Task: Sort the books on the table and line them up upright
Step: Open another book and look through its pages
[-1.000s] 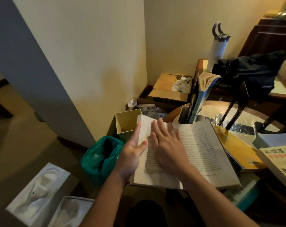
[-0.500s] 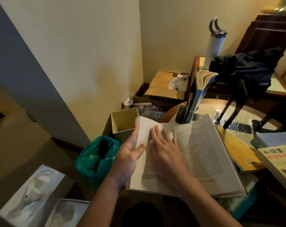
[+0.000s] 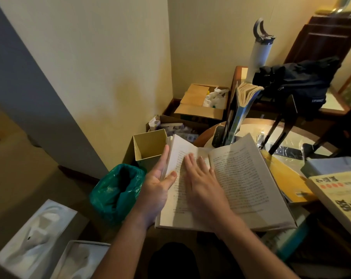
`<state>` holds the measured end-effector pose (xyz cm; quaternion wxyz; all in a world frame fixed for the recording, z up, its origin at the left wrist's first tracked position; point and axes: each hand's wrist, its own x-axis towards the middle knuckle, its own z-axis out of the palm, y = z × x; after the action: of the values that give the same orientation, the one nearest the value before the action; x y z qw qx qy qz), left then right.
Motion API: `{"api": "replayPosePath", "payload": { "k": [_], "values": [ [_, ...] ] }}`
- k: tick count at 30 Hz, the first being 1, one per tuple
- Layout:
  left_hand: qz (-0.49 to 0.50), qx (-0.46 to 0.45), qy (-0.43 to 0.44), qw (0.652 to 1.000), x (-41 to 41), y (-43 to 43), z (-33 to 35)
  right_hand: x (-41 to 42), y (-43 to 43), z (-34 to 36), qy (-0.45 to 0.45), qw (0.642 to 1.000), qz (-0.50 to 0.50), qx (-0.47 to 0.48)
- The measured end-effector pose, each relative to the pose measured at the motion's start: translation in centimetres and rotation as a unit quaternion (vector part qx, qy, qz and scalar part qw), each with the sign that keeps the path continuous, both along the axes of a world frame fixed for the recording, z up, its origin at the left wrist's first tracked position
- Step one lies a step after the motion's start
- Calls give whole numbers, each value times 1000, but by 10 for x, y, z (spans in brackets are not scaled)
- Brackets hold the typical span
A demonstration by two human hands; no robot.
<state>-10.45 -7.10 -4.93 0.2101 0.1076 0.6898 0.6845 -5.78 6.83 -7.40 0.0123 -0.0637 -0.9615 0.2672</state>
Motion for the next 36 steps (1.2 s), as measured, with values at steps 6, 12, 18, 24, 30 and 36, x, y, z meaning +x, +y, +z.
{"api": "replayPosePath", "payload": {
  "k": [6,12,18,24,30,36],
  "values": [
    [9,-7,16,1000,-4,4,4,-2,7,8,-2,1000,-11,-27],
    [1,-25,16,1000,-2,6,4,47,-7,2,-25,999,20,5],
    [13,-13,4,1000,4,10,8,-21,16,2,7,997,-47,-63],
    [25,-26,10,999,1,11,5,34,-1,-1,7,1000,-5,-11],
    [13,-47,13,999,5,15,7,35,6,-2,-10,1000,-1,18],
    [20,-53,10,998,6,20,14,-16,28,0,2,999,-41,31]
  ]
}}
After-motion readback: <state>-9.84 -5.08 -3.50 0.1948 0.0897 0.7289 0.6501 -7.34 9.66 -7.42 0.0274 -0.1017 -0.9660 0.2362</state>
